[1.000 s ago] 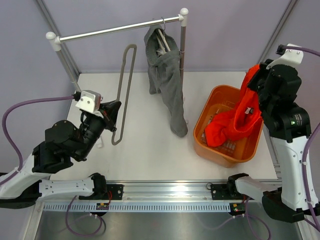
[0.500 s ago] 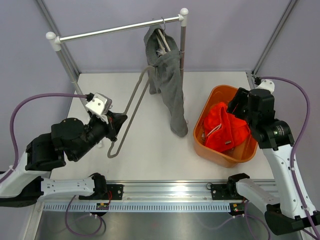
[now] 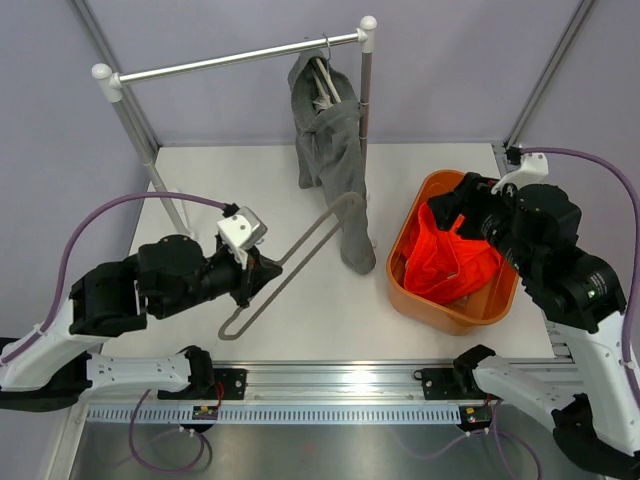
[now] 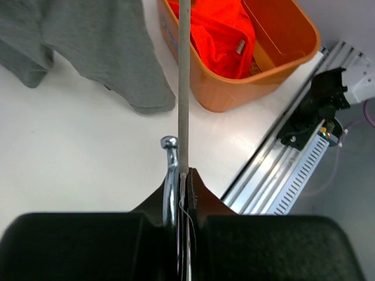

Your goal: Remove the shorts from the hanger

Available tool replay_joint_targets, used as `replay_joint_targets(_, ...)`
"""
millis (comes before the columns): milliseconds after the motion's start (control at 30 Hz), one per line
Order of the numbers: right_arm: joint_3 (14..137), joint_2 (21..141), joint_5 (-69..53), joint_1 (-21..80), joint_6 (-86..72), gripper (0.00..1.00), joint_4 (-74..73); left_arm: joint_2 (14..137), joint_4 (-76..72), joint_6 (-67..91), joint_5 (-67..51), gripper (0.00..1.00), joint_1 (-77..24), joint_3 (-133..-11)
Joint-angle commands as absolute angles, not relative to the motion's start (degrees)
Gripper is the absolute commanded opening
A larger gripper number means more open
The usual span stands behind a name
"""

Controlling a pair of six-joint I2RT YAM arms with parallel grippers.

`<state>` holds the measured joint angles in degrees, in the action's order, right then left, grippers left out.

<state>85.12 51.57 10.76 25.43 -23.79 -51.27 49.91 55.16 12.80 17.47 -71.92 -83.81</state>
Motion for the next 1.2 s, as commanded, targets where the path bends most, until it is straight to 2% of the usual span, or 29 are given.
replay_joint_targets(0, 91.66, 56.06, 13.79, 33.73, -23.82, 0.71, -49.04, 53.16, 54.05, 12.66, 8.01, 0.0, -71.02, -82.88)
replay_joint_targets(133, 99.38, 62.64, 19.41, 44.53, -22.07, 0.7, -48.16, 54.05, 53.44, 12.22, 2.39, 0.0, -70.14, -81.92)
replay_joint_targets(367, 106.87, 71.98, 28.82, 55.1, -19.42, 0.71, -47.2, 55.46, 52.56, 11.78, -2.11, 0.0, -69.43, -81.65)
replay_joint_targets(633, 101.79, 75.24, 33.74, 62.66, -21.88, 0.71, -45.18, 55.9, 52.38, 10.99, -1.93, 0.0, -68.47, -85.42)
replay_joint_targets(900, 93.18, 72.78, 35.86, 63.98, -26.19, 0.71, -45.27, 52.83, 51.86, 10.81, -0.7, 0.0, -68.03, -88.24)
replay_joint_targets(1167, 90.18, 72.25, 35.33, 64.6, -28.39, 0.7, -44.65, 50.01, 52.73, 11.16, 2.81, 0.0, -68.03, -90.97)
